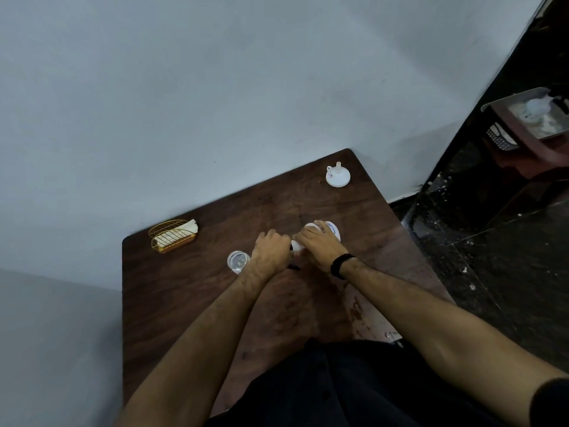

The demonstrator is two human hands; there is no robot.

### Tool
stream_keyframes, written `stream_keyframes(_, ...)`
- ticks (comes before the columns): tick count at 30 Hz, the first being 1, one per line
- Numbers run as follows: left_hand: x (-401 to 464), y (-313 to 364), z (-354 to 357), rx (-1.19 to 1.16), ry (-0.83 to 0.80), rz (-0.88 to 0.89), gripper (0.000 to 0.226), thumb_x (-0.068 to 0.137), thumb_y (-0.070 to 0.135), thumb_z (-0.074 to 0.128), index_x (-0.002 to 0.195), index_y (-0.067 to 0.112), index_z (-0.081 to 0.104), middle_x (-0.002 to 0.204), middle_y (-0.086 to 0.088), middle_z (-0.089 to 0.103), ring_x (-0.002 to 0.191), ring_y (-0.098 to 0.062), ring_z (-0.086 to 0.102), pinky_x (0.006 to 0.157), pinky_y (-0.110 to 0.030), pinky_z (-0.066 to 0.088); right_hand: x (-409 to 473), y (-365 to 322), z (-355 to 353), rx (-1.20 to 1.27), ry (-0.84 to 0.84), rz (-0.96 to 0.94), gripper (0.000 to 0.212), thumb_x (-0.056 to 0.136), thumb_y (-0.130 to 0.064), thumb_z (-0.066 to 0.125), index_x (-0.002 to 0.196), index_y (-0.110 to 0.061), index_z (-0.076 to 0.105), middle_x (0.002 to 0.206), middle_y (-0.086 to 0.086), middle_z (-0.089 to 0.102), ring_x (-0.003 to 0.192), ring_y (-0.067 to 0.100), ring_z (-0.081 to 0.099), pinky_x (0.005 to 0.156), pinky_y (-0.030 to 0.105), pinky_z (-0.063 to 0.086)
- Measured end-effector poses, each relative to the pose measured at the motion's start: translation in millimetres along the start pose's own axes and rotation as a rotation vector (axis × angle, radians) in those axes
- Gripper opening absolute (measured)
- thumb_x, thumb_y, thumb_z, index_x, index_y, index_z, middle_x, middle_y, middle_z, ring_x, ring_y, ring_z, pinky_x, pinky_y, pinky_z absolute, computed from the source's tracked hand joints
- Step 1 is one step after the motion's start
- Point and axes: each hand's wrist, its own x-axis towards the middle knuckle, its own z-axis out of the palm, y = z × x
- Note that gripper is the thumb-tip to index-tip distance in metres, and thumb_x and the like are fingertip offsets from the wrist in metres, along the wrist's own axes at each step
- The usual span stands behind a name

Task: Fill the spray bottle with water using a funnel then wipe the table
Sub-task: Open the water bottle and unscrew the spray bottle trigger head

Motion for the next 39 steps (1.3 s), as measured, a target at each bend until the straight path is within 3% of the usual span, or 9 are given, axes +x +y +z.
stream_keyframes(6, 1, -4, -4, -0.403, -0.221, -0.186, 0.041, 0.088, 0.052, 0.058, 0.09, 0.011, 0.065, 0.092, -0.006, 0.07, 0.084, -0.023, 0.067, 0.079, -0.038, 0.055, -3, 1, 10, -0.024, 0.006, -0.012, 0.033, 0.088, -0.02, 0.061, 0.121, -0.021, 0.06, 0.121, -0.004, 0.065, 0.123, 0.019, 0.051, 0.114, 0.052, 0.02)
stream_keyframes(10, 1, -13, -5, -1.081, -0.295, -0.48, 0.039, 0.094, 0.036, 0.049, 0.092, 0.004, 0.071, 0.061, -0.006, 0.068, 0.049, -0.015, 0.06, 0.05, -0.023, 0.045, 1, -2, 7, 0.032, 0.099, 0.016, 0.032, 0.082, -0.019, 0.067, 0.114, -0.022, 0.064, 0.116, -0.002, 0.064, 0.119, 0.02, 0.053, 0.11, 0.048, 0.03)
stream_keyframes(12, -2, -19, -9, -1.26, -0.312, -0.547, 0.058, 0.099, 0.05, 0.038, 0.094, 0.003, 0.071, 0.061, -0.009, 0.069, 0.054, -0.02, 0.064, 0.056, -0.024, 0.048, 5, -4, 3, 0.097, 0.063, 0.076, 0.032, 0.083, -0.029, 0.067, 0.115, -0.024, 0.065, 0.115, -0.002, 0.063, 0.114, 0.02, 0.055, 0.105, 0.039, 0.034)
stream_keyframes(15, -3, -18, -19, -1.131, -0.131, -0.445, 0.084, 0.087, 0.082, 0.026, 0.102, 0.012, 0.07, 0.095, -0.007, 0.073, 0.085, -0.022, 0.067, 0.074, -0.031, 0.047, 3, -3, 2, 0.204, -0.033, 0.135, 0.048, 0.089, -0.044, 0.062, 0.133, -0.026, 0.055, 0.124, -0.001, 0.065, 0.114, 0.02, 0.058, 0.1, 0.038, 0.04)
stream_keyframes(20, 0, -14, -29, -0.769, 0.064, 0.016, 0.049, 0.087, 0.046, 0.067, 0.128, 0.024, 0.052, 0.12, 0.004, 0.062, 0.107, -0.014, 0.06, 0.088, -0.034, 0.05, -4, -1, 4, 0.336, -0.016, 0.289, 0.043, 0.094, -0.042, 0.057, 0.127, -0.013, 0.058, 0.123, 0.007, 0.064, 0.114, 0.027, 0.057, 0.094, 0.041, 0.042)
stream_keyframes(23, 4, -14, -17, -0.604, 0.081, -0.067, 0.04, 0.092, 0.025, 0.06, 0.128, 0.022, 0.043, 0.118, -0.009, 0.064, 0.103, -0.029, 0.064, 0.086, -0.048, 0.055, -8, -2, 1, 0.317, -0.008, 0.241, 0.047, 0.092, -0.05, 0.052, 0.128, -0.02, 0.058, 0.121, 0.002, 0.065, 0.112, 0.025, 0.058, 0.094, 0.042, 0.04)
stream_keyframes(28, 6, -13, -9, -0.845, 0.147, -0.41, 0.047, 0.094, 0.043, 0.055, 0.124, 0.014, 0.032, 0.121, -0.019, 0.06, 0.102, -0.037, 0.064, 0.086, -0.052, 0.055, -12, -3, 0, 0.325, 0.018, 0.241, 0.047, 0.091, -0.052, 0.052, 0.127, -0.022, 0.059, 0.117, -0.002, 0.066, 0.109, 0.021, 0.058, 0.09, 0.037, 0.035)
stream_keyframes(33, 1, -17, -13, -0.241, 0.251, 0.241, 0.084, 0.081, 0.052, 0.07, 0.149, 0.024, 0.029, 0.159, -0.004, 0.024, 0.145, -0.025, 0.027, 0.112, -0.047, 0.035, -15, -1, -3, 0.405, 0.009, 0.297, 0.061, 0.09, -0.056, 0.049, 0.133, -0.013, 0.056, 0.126, 0.006, 0.063, 0.115, 0.025, 0.057, 0.095, 0.035, 0.036)
stream_keyframes(39, -3, -23, 1, -0.152, 0.273, 0.204, 0.03, 0.093, 0.032, 0.059, 0.122, 0.026, 0.056, 0.12, 0.007, 0.061, 0.118, -0.018, 0.053, 0.097, -0.035, 0.034, -15, -4, -3, 0.513, -0.007, 0.299, 0.044, 0.092, -0.046, 0.058, 0.129, -0.021, 0.059, 0.124, -0.002, 0.065, 0.114, 0.019, 0.057, 0.101, 0.039, 0.04)
